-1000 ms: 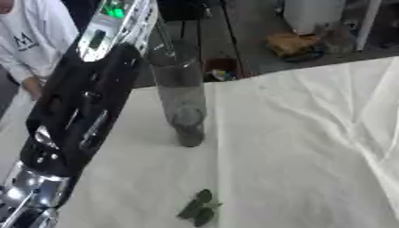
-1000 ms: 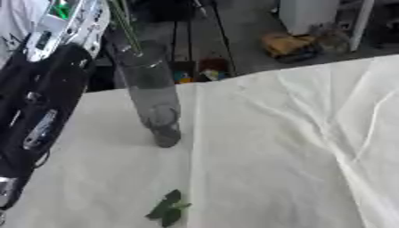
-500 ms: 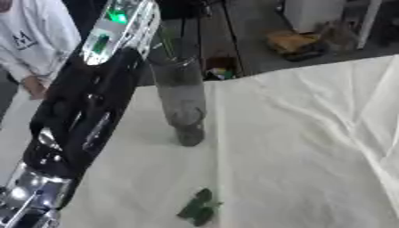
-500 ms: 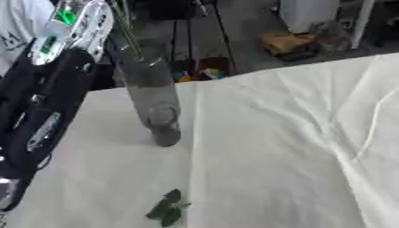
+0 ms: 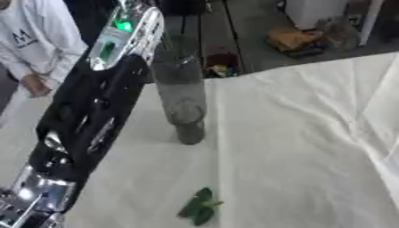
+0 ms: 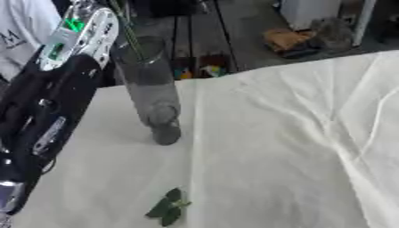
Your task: Arrange flowers into the vase.
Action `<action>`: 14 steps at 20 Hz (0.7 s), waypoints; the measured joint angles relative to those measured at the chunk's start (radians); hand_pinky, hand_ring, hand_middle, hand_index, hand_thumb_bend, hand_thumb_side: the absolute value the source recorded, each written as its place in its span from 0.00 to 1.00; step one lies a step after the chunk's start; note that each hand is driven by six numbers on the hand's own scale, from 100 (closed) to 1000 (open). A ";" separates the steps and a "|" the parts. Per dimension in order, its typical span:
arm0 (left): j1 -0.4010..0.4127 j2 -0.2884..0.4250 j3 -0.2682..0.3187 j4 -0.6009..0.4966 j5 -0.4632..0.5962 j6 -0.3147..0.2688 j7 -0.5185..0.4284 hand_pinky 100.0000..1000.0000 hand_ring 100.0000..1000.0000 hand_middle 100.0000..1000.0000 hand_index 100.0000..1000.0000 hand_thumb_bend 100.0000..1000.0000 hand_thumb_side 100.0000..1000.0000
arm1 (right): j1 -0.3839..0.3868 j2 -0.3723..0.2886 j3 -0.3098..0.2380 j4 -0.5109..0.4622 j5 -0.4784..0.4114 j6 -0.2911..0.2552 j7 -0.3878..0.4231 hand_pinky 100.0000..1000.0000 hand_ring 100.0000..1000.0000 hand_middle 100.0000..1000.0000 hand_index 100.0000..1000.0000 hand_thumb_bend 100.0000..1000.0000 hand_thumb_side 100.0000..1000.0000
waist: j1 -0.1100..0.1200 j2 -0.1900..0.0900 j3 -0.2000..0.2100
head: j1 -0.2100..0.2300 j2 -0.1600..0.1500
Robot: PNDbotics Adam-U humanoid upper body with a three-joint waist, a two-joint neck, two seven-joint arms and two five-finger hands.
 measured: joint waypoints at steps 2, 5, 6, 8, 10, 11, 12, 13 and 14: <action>0.000 0.000 0.000 0.001 0.000 0.001 -0.001 0.00 0.00 0.00 0.00 0.00 0.81 | 0.000 0.000 0.000 0.000 0.000 0.000 0.000 0.75 0.58 0.41 0.82 0.00 0.93 | 0.000 0.000 0.001 | 0.000 -0.001; 0.000 0.000 0.000 0.006 0.002 0.004 -0.004 0.02 0.00 0.00 0.00 0.00 0.81 | 0.000 0.000 0.000 0.000 0.000 0.001 0.001 0.75 0.58 0.41 0.82 0.00 0.93 | 0.000 0.000 0.004 | 0.000 -0.001; 0.000 0.000 0.000 0.007 0.004 0.005 -0.005 0.03 0.00 0.00 0.00 0.00 0.81 | 0.000 0.000 0.000 0.000 0.000 0.001 0.001 0.75 0.58 0.41 0.82 0.00 0.93 | 0.000 0.000 0.004 | 0.000 -0.001; 0.001 -0.001 0.000 0.012 0.007 0.007 -0.007 0.05 0.00 0.00 0.00 0.00 0.80 | 0.000 0.001 0.000 0.000 0.000 0.001 0.001 0.75 0.58 0.41 0.82 0.00 0.93 | 0.000 0.000 0.004 | 0.000 -0.001; 0.003 -0.005 0.000 0.013 0.010 0.007 -0.007 0.06 0.00 0.00 0.00 0.00 0.80 | 0.000 0.001 0.000 0.000 0.000 0.002 0.001 0.75 0.58 0.41 0.82 0.00 0.93 | 0.000 0.000 0.005 | 0.000 -0.001; 0.003 -0.006 0.000 0.013 0.011 0.008 -0.008 0.08 0.00 0.00 0.00 0.00 0.80 | 0.000 0.001 0.000 0.000 0.000 0.002 0.001 0.75 0.58 0.41 0.82 0.00 0.93 | 0.000 -0.001 0.005 | 0.000 -0.001; 0.004 -0.008 0.000 0.013 0.012 0.008 -0.008 0.09 0.00 0.00 0.00 0.00 0.80 | 0.000 0.001 0.000 0.000 0.000 0.002 0.001 0.75 0.58 0.41 0.82 0.00 0.93 | 0.000 -0.001 0.005 | 0.000 -0.001; 0.005 -0.008 0.000 0.015 0.012 0.008 -0.008 0.11 0.00 0.00 0.00 0.00 0.79 | 0.000 0.001 0.000 0.000 -0.001 0.003 0.001 0.75 0.58 0.41 0.82 0.00 0.94 | 0.001 -0.001 0.005 | 0.000 -0.001; 0.006 -0.008 -0.001 0.018 0.013 0.009 -0.009 0.12 0.00 0.00 0.00 0.00 0.79 | 0.000 0.001 0.000 0.000 -0.001 0.003 0.001 0.75 0.58 0.41 0.82 0.00 0.93 | 0.001 -0.002 0.004 | 0.000 -0.001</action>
